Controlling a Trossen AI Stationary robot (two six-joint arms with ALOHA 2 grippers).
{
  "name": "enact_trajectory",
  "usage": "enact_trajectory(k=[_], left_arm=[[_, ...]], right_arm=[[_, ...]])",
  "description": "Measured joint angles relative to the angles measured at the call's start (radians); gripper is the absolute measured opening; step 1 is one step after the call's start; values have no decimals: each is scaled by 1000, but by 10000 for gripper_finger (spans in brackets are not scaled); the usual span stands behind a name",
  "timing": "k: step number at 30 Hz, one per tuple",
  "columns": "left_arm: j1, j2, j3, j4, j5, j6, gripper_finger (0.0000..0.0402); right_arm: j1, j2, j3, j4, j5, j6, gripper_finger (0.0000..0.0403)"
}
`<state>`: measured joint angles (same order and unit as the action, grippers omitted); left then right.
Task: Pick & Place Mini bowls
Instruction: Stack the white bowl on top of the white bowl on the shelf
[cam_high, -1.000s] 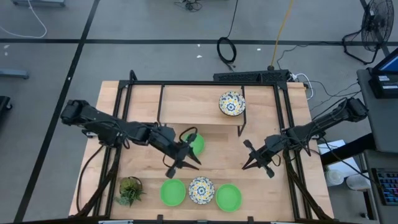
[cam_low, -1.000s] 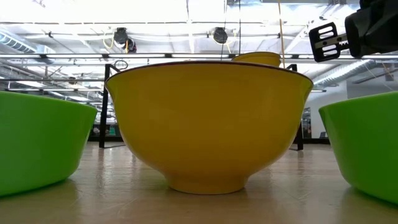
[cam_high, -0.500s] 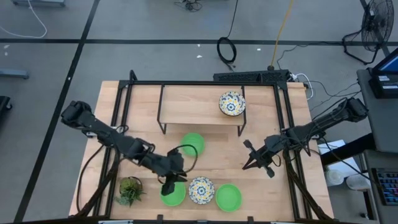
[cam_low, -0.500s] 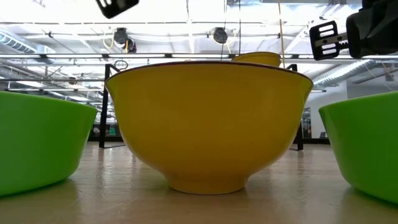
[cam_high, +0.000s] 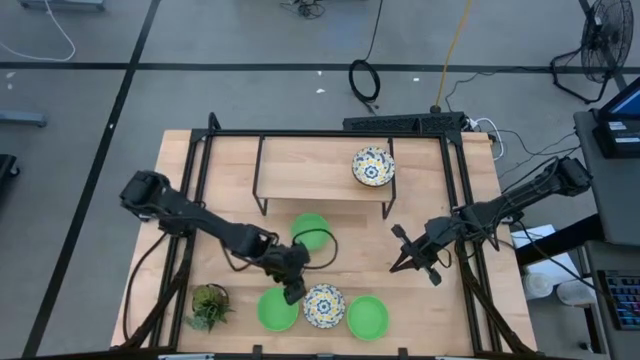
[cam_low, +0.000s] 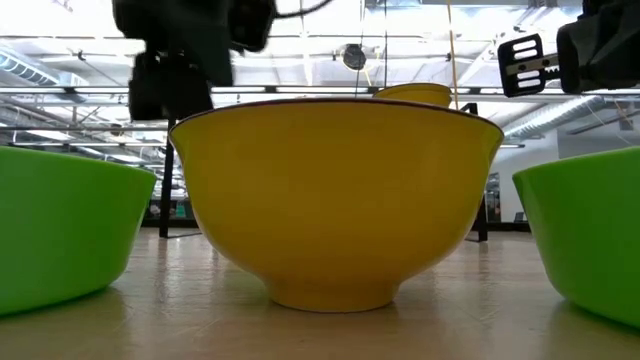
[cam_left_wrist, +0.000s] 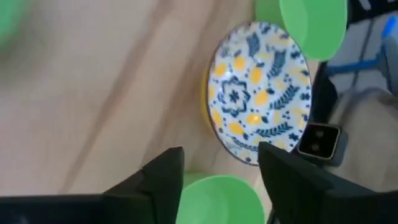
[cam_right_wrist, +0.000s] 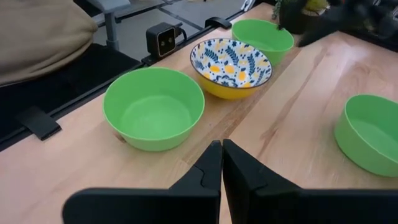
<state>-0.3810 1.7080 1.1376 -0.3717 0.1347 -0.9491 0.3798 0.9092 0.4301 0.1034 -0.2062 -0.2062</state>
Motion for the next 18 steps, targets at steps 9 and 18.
enact_trajectory(k=[9,18], left_arm=[[2,110,-1,32,109,5,239],[20,118,-1,57,98,6,239]], right_arm=[[0,0,0,-3,0,1,0],[0,0,0,-2,0,2,0]])
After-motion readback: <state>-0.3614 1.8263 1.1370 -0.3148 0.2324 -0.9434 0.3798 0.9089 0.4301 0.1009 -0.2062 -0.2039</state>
